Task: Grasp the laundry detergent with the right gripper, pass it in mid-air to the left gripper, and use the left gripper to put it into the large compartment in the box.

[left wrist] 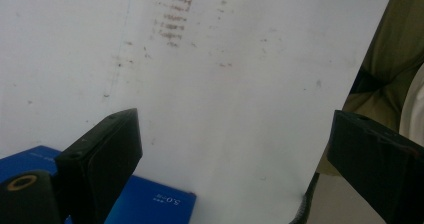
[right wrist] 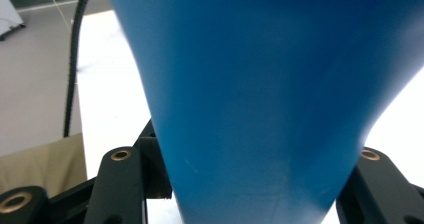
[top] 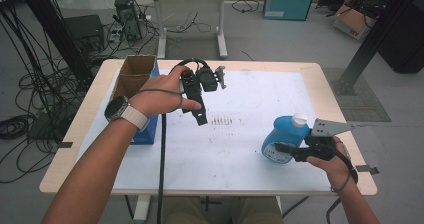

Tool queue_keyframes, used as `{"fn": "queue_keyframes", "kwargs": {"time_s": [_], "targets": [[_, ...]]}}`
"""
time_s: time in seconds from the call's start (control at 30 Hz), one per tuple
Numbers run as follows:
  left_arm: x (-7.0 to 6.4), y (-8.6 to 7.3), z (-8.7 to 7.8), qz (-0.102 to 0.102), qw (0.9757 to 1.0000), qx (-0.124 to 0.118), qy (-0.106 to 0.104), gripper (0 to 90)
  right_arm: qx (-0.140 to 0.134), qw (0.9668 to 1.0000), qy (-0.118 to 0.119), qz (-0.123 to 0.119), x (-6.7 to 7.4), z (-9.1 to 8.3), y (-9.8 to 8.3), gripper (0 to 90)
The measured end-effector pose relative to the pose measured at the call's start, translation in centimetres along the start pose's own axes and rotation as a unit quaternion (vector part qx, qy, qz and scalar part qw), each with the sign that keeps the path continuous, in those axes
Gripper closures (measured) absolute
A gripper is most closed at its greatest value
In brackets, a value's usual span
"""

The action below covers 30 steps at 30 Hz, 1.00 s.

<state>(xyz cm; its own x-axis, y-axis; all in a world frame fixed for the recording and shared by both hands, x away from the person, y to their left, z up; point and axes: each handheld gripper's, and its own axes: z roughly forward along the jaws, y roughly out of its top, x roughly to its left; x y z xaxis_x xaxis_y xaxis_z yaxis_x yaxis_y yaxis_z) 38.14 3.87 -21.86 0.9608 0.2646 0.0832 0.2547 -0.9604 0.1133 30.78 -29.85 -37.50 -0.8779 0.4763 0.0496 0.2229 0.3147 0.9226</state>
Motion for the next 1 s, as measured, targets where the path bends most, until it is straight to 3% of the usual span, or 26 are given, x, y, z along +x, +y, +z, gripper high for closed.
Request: {"fn": "queue_keyframes", "kwargs": {"time_s": [0.03, 0.07, 0.1, 0.3, 0.37, 0.43, 0.6, 0.63, 0.67, 0.7, 0.73, 0.87, 0.93, 1.0], "targets": [[-0.3, 0.1, -0.2, -0.003, 1.0000, -0.002, 0.001, 7.8, 0.000, 1.0000, 0.002, 0.001, 0.0, -0.1, 0.2, 44.1], [-0.8, 0.2, -0.4, -0.018, 0.9997, -0.016, 0.003, 7.7, 0.001, 1.0000, 0.006, 0.000, -0.1, -0.2, 0.6, 44.1], [-0.8, 0.3, -0.9, 0.005, 1.0000, 0.001, 0.007, 7.7, 0.001, 0.9999, 0.011, 0.000, -0.1, -0.3, 0.9, 44.1], [-2.0, 0.9, -2.6, 0.017, 0.9998, -0.003, 0.007, 7.4, 0.008, 0.9987, 0.050, -0.004, -0.1, -0.4, 3.1, 44.1], [-2.6, 1.0, -2.9, -0.007, 0.9997, -0.023, 0.004, 7.3, 0.009, 0.9979, 0.064, -0.008, -0.1, -0.3, 3.8, 44.1], [-2.5, 1.1, -3.6, 0.022, 0.9997, -0.002, 0.010, 7.3, 0.008, 0.9973, 0.072, -0.012, 0.0, -0.2, 4.4, 44.1], [-2.9, 1.2, -4.5, 0.024, 0.9996, -0.012, 0.010, 7.5, 0.015, 0.9944, 0.101, -0.027, 0.2, 0.4, 5.8, 44.1], [-3.3, 1.1, -4.4, -0.007, 0.9993, -0.038, 0.003, 7.4, 0.017, 0.9939, 0.106, -0.027, 0.3, 0.6, 6.1, 44.1], [-3.4, 1.1, -4.5, -0.014, 0.9989, -0.045, 0.004, 7.4, 0.019, 0.9934, 0.109, -0.030, 0.3, 0.7, 6.2, 44.1], [-3.1, 1.1, -4.9, 0.010, 0.9995, -0.028, 0.005, 7.2, 0.019, 0.9930, 0.113, -0.031, 0.3, 0.9, 6.5, 44.1], [-3.1, 1.1, -5.2, 0.020, 0.9995, -0.023, 0.006, 6.8, 0.021, 0.9925, 0.116, -0.034, 0.4, 1.1, 6.7, 44.1], [-3.2, 1.1, -5.5, 0.019, 0.9995, -0.026, 0.003, 6.7, 0.025, 0.9895, 0.136, -0.041, 0.5, 1.8, 7.5, 44.1], [-3.5, 1.1, -5.5, 0.006, 0.9993, -0.037, 0.001, 6.7, 0.027, 0.9884, 0.143, -0.044, 0.7, 2.2, 7.9, 44.1], [-3.4, 1.1, -5.7, 0.018, 0.9994, -0.030, 0.000, 6.7, 0.027, 0.9868, 0.152, -0.049, 0.7, 2.6, 8.3, 44.1]]}}
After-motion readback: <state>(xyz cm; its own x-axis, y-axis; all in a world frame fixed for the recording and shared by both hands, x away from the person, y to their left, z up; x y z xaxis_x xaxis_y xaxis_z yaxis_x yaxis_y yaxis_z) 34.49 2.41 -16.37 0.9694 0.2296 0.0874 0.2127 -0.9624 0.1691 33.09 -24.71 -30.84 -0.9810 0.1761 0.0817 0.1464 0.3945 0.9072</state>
